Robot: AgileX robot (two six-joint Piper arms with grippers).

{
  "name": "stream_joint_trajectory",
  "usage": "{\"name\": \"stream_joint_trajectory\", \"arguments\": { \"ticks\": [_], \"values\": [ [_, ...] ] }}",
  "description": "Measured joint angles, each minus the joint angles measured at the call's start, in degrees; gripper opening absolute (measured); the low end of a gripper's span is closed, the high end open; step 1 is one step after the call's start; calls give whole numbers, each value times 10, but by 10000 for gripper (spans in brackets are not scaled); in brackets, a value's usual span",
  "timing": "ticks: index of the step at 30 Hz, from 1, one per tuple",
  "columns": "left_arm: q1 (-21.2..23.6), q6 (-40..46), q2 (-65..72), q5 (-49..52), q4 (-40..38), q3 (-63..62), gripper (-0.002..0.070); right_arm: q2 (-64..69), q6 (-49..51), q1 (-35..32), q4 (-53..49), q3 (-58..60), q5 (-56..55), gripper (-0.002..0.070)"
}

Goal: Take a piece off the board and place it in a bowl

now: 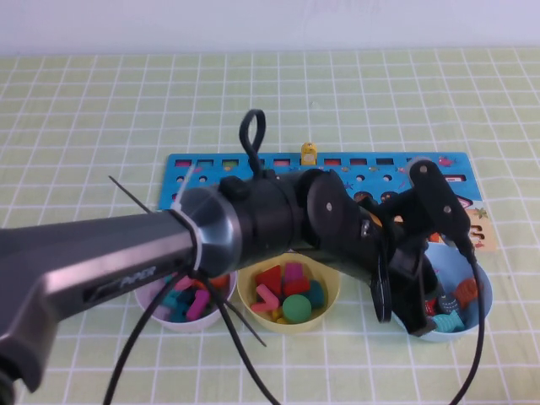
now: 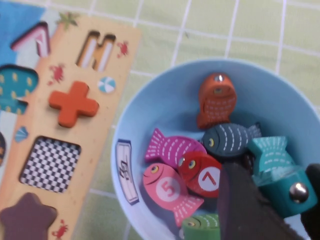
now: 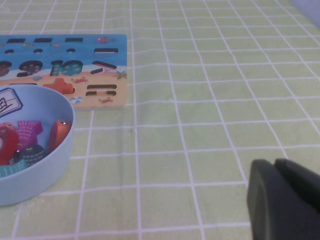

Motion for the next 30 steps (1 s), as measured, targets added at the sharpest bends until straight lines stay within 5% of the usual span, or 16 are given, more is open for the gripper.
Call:
{"name": "stream_joint_trajectory", "arguments": {
  "ticks": [5,10,13,21,30],
  "values": [
    [0,10,15,0,-1,0,228,0,0,0,0,0,0,-17],
    [0,6,15,0,-2,0,440,0,0,0,0,0,0,-17],
    [0,-25,13,0,-5,-6,475,0,0,0,0,0,0,-17],
    [0,-36,-86,-9,37,-12,55,0,0,0,0,0,0,-17],
    [0,-77,-267,-139,43,123,1,0,0,0,0,0,0,-17]
  ]
}}
